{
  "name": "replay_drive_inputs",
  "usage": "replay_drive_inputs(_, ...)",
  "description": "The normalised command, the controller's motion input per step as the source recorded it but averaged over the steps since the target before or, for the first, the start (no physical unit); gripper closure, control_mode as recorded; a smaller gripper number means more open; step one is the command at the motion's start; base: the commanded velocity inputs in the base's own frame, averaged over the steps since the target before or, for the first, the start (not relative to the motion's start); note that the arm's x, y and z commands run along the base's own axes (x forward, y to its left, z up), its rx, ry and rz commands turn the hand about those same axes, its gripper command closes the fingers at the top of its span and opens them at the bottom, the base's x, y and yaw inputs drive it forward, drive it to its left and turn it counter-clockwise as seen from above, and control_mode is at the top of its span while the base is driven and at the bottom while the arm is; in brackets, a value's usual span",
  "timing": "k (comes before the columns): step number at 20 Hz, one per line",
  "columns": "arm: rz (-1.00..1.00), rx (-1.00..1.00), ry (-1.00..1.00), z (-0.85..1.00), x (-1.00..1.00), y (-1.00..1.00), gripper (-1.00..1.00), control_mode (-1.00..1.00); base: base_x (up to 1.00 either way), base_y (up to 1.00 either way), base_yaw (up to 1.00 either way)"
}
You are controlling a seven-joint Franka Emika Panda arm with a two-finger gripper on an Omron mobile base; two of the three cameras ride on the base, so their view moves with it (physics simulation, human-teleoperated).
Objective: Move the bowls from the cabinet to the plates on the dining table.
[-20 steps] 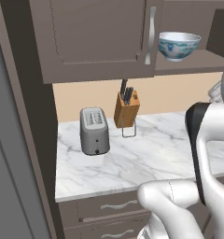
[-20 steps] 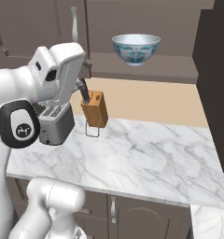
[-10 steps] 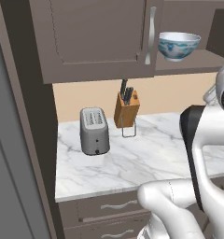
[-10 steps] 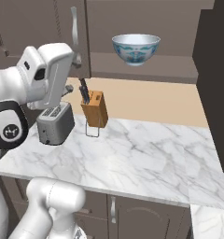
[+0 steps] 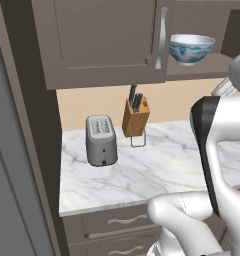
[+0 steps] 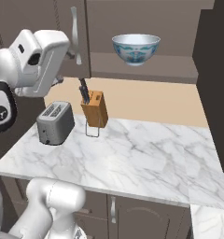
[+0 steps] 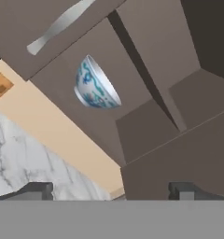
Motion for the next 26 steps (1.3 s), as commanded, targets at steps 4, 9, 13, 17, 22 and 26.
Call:
replay_drive_inputs(4,-0.01,0.13,0.00,0.21,0.10,0.45,-1.00,-1.00,0.00,0.00,0.00)
replay_drive_inputs(9,0.00,0.14,-0.02,0.01,0.16,0.44,-1.00,-1.00,0.00,0.00,0.00)
replay_drive_inputs(13,-0.02,0.15,-0.10,-0.07,0.17,0.36,-1.00,-1.00,0.00,0.00,0.00)
replay_drive_inputs(17,-0.06,0.18,-0.12,-0.14,0.22,0.28,-1.00,-1.00,0.00,0.00,0.00)
replay_drive_inputs(22,-0.04,0.20,-0.11,-0.02,0.25,0.22,-1.00,-1.00,0.00,0.00,0.00)
replay_drive_inputs(26,0.00,0.22,-0.05,0.00,0.32,0.03,-1.00,-1.00,0.00,0.00,0.00)
